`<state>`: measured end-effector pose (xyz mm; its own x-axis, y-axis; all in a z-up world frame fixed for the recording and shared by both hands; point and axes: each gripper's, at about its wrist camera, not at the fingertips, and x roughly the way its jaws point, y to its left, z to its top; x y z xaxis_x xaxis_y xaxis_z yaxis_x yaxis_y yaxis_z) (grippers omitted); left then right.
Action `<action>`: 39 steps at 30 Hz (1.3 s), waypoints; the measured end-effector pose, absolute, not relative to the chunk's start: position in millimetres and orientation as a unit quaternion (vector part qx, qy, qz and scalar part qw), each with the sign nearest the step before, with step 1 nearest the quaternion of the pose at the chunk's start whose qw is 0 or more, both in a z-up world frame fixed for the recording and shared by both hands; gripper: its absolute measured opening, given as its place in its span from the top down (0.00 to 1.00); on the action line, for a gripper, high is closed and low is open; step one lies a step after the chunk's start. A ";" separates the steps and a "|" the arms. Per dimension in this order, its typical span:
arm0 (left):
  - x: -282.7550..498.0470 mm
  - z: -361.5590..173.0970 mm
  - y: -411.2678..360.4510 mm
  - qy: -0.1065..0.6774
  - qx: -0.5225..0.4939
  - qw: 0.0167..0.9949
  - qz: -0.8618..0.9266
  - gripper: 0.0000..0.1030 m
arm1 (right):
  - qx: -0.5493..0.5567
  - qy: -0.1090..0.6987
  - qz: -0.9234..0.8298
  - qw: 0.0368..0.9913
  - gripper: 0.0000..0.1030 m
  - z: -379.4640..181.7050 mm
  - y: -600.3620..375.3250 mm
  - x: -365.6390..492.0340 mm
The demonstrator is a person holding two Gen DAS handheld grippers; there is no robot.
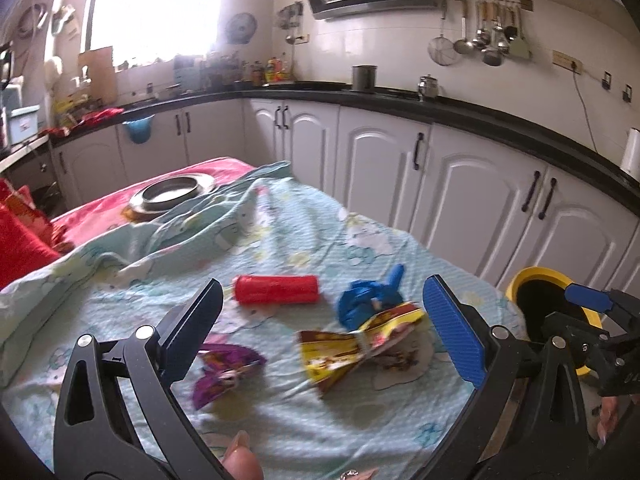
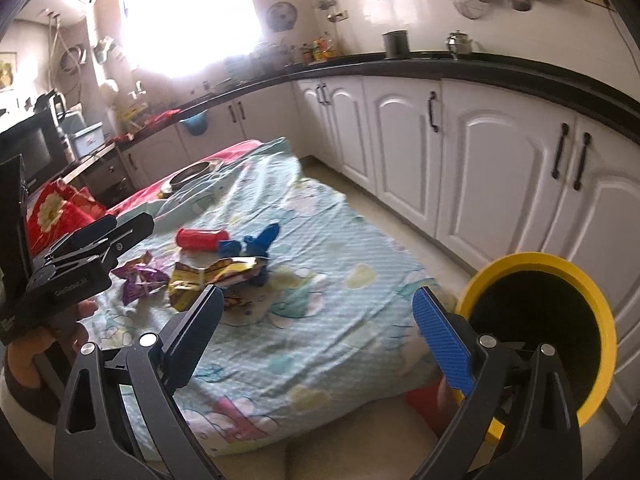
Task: Collect trash
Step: 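Move both tools back over the bed toward the remaining wrappers, then grasp the purple wrapper with the left tool while the right tool grasps the yellow snack wrapper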
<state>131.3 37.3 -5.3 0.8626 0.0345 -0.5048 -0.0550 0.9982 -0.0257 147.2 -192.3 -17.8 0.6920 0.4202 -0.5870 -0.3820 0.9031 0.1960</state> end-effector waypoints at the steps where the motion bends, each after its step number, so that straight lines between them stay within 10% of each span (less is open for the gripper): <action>1: 130.2 -6.3 42.8 0.262 -0.022 0.964 0.029 0.11 | 0.027 0.328 0.223 0.917 0.10 -19.0 -186.0 148.6; 18: 121.3 -34.5 99.7 0.302 -0.051 0.950 0.061 0.11 | 0.046 0.369 0.252 0.894 0.11 -43.5 -115.7 190.7; 39: 133.1 -68.7 105.9 0.355 -0.062 0.932 0.046 0.22 | 0.144 0.443 0.249 0.849 0.50 -82.1 -104.3 233.3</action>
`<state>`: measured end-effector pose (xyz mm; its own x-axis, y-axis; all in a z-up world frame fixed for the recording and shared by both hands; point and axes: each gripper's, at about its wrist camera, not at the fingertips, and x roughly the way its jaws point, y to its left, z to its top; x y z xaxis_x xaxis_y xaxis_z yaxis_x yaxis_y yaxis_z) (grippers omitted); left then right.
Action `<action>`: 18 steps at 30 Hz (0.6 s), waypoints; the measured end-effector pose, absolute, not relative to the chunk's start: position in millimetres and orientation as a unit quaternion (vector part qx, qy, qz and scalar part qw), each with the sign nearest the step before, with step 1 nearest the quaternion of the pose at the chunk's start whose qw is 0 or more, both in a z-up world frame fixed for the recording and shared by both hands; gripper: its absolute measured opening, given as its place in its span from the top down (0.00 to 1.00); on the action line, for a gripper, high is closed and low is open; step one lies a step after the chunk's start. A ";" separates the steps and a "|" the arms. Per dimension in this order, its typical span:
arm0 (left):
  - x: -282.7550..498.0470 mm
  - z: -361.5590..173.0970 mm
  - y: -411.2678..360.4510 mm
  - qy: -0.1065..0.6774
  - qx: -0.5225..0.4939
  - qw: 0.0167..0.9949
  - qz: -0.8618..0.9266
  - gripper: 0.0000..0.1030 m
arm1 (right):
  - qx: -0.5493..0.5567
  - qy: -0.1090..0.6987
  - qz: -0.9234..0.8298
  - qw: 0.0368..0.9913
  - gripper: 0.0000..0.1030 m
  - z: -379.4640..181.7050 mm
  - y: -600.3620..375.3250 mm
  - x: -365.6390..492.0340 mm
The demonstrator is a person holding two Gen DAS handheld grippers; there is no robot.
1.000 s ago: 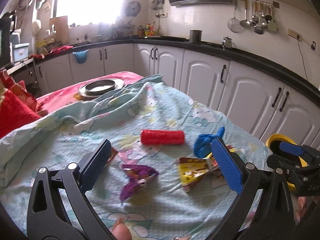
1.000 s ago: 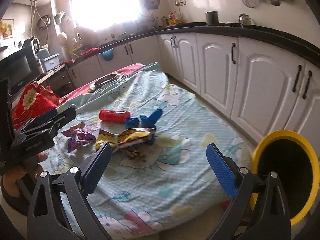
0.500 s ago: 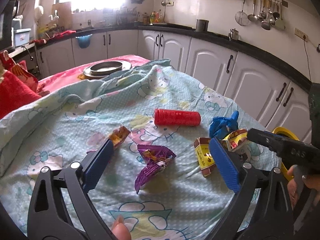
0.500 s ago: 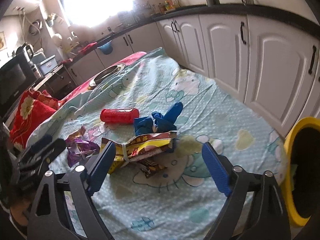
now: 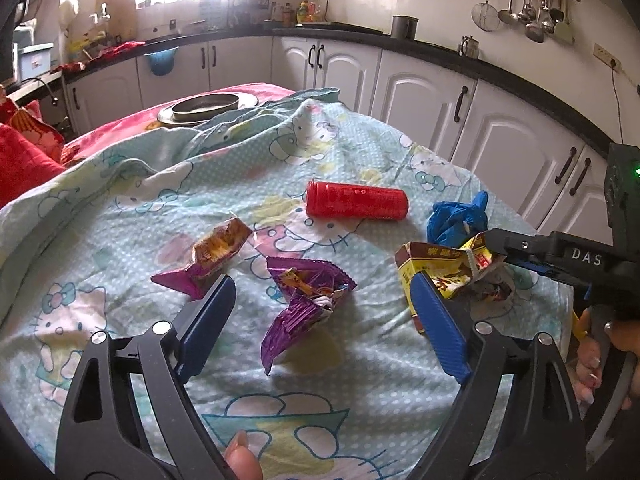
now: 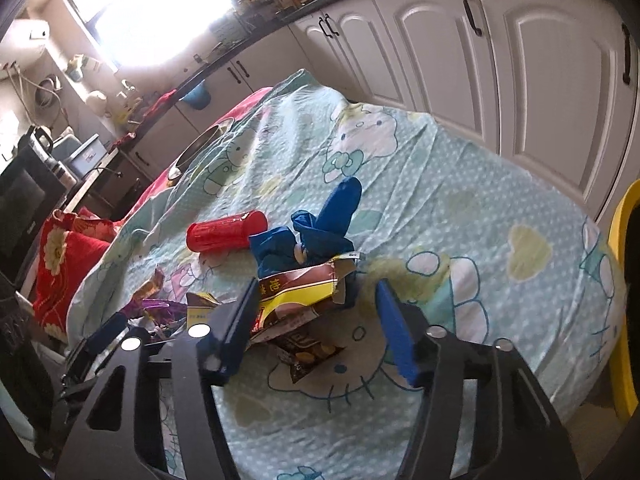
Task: Collect trash
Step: 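Grasp the purple wrapper with the left tool while the right tool grasps the yellow snack wrapper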
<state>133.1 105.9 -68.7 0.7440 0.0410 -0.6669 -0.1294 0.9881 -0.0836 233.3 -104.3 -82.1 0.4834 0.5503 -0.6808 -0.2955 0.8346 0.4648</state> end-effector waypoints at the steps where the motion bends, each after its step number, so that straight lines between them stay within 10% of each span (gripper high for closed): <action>1: 133.4 -70.1 107.0 0.357 -0.063 0.931 0.047 0.22 | 0.147 0.444 0.251 0.847 0.54 -82.8 -105.4 233.5; 18: 136.4 -84.5 117.2 0.380 -0.096 0.919 0.047 0.36 | 0.125 0.421 0.285 0.852 0.99 -63.8 -114.4 211.4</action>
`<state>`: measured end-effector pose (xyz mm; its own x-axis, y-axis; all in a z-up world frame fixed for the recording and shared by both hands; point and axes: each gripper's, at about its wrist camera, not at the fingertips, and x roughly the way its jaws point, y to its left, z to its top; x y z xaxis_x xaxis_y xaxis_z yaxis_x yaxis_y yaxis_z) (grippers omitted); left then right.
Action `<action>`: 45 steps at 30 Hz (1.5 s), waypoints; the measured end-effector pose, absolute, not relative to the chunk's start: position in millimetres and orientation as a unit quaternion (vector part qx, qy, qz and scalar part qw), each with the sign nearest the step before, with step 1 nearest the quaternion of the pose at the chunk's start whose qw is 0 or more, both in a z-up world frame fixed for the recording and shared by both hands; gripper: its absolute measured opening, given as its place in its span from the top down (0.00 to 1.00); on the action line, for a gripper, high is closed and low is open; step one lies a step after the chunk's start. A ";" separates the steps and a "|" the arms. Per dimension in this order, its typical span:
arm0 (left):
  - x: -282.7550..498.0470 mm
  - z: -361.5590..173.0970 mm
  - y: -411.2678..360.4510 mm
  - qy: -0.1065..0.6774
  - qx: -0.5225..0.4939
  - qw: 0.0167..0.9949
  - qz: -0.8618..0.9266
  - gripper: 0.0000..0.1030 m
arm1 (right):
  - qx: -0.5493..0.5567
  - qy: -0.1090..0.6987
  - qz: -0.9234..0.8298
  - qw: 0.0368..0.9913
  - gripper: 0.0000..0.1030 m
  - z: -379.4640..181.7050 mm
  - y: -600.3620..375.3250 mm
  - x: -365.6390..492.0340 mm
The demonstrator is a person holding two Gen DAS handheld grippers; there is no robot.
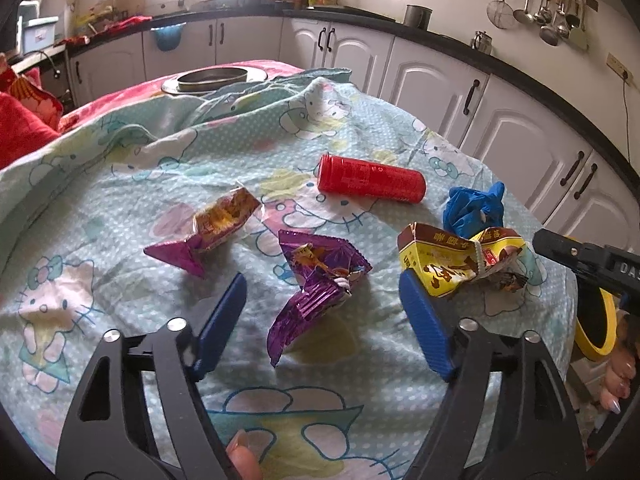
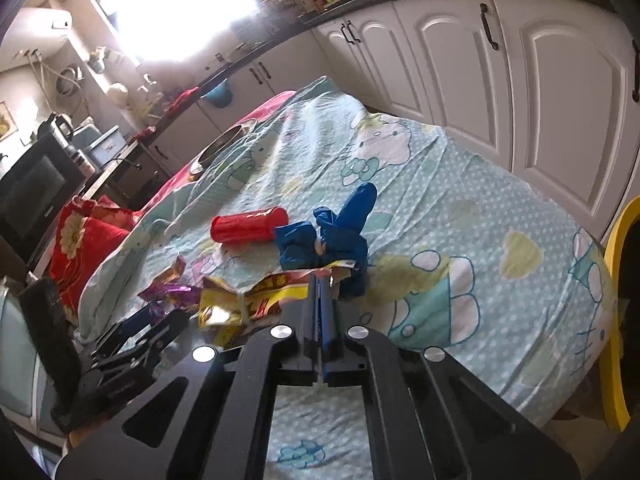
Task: Collect trash
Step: 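Grasp the purple wrapper with the left tool while the right tool grasps the yellow snack wrapper, then carry the purple wrapper and yellow wrapper with both tools over the bin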
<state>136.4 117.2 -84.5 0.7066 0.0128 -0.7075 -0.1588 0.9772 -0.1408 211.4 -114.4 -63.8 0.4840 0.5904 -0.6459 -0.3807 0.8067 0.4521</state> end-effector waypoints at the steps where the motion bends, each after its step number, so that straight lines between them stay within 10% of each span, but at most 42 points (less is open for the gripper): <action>1: 136.1 -84.9 117.8 0.381 -0.098 0.918 0.045 0.38 | 0.126 0.420 0.288 0.852 0.99 -62.9 -115.1 209.4; 8: 135.6 -86.3 114.1 0.389 -0.096 0.916 0.031 0.77 | 0.169 0.429 0.268 0.846 0.97 -65.4 -132.4 216.2; 13: 135.8 -87.6 108.3 0.396 -0.099 0.913 0.005 0.79 | 0.172 0.434 0.270 0.842 0.62 -67.3 -131.8 224.0; 24: 126.5 -59.5 108.8 0.373 -0.096 0.923 -0.002 0.79 | 0.195 0.479 0.294 0.804 0.62 -86.3 -108.5 240.8; 33: 120.7 -41.6 102.3 0.356 -0.092 0.930 -0.007 0.79 | 0.165 0.438 0.322 0.823 0.78 -68.2 -104.4 224.7; 36: 118.5 -34.7 97.9 0.348 -0.090 0.933 -0.013 0.79 | 0.165 0.418 0.331 0.829 0.99 -54.8 -109.2 217.2; 45: 114.0 -26.0 87.9 0.340 -0.083 0.936 -0.021 0.79 | 0.173 0.417 0.331 0.829 0.99 -51.0 -125.5 213.2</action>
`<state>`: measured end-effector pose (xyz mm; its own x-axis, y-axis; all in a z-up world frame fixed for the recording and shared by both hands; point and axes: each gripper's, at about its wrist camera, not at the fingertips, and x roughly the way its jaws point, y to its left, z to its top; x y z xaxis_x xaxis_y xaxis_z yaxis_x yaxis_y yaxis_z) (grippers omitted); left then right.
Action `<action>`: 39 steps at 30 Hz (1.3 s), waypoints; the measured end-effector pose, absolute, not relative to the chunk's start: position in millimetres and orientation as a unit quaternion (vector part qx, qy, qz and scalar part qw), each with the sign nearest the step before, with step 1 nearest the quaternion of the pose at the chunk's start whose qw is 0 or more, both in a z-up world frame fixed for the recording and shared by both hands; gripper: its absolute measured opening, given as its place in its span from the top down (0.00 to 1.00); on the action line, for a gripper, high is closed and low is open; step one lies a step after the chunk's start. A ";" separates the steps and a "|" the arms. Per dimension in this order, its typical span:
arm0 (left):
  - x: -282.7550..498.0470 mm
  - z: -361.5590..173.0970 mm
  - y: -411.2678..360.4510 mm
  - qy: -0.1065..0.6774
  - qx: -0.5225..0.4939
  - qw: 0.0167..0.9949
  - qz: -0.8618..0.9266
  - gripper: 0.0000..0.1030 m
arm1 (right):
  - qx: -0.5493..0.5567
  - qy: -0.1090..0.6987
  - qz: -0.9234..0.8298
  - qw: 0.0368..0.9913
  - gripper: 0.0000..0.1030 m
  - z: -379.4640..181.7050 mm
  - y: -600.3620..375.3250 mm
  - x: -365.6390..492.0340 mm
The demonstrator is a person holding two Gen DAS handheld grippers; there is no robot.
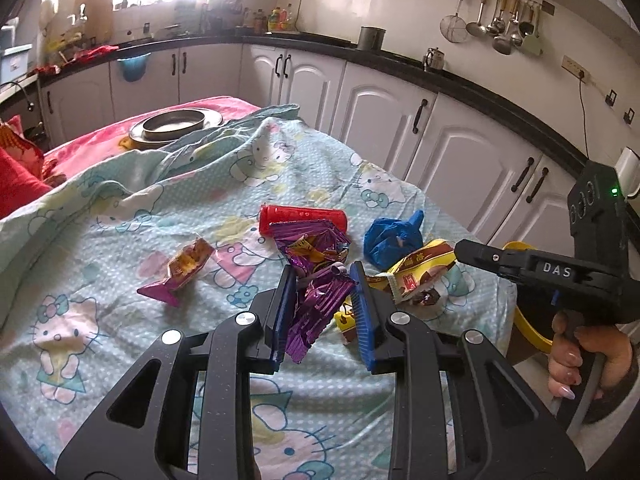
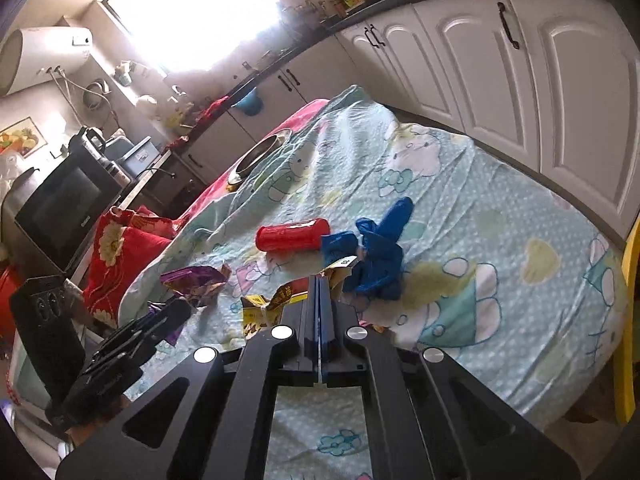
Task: Collect trash
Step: 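Carry the purple wrapper and yellow wrapper with both tools over the bin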
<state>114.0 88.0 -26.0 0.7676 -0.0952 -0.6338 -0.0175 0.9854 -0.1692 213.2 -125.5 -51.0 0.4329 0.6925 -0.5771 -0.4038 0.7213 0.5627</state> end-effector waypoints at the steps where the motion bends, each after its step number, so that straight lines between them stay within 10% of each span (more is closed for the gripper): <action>1: 113.5 -24.3 86.5 0.339 -0.082 0.937 -0.023 0.79 | 0.178 0.419 0.329 0.827 0.99 -52.2 -128.4 213.7; 19: 115.7 -4.1 53.2 0.319 -0.057 0.945 -0.054 0.79 | 0.201 0.431 0.283 0.833 0.98 -53.0 -177.3 230.3; 21: 116.2 -0.6 50.9 0.315 -0.056 0.946 -0.060 0.79 | 0.166 0.435 0.285 0.838 0.89 -59.2 -173.9 229.8; 23: 117.6 3.1 47.5 0.311 -0.057 0.946 -0.066 0.79 | 0.131 0.437 0.295 0.840 0.57 -64.2 -168.5 228.1; 39: 128.1 7.5 10.8 0.312 -0.039 0.944 -0.098 0.79 | -0.074 0.406 0.333 0.848 0.62 -85.6 -128.0 220.6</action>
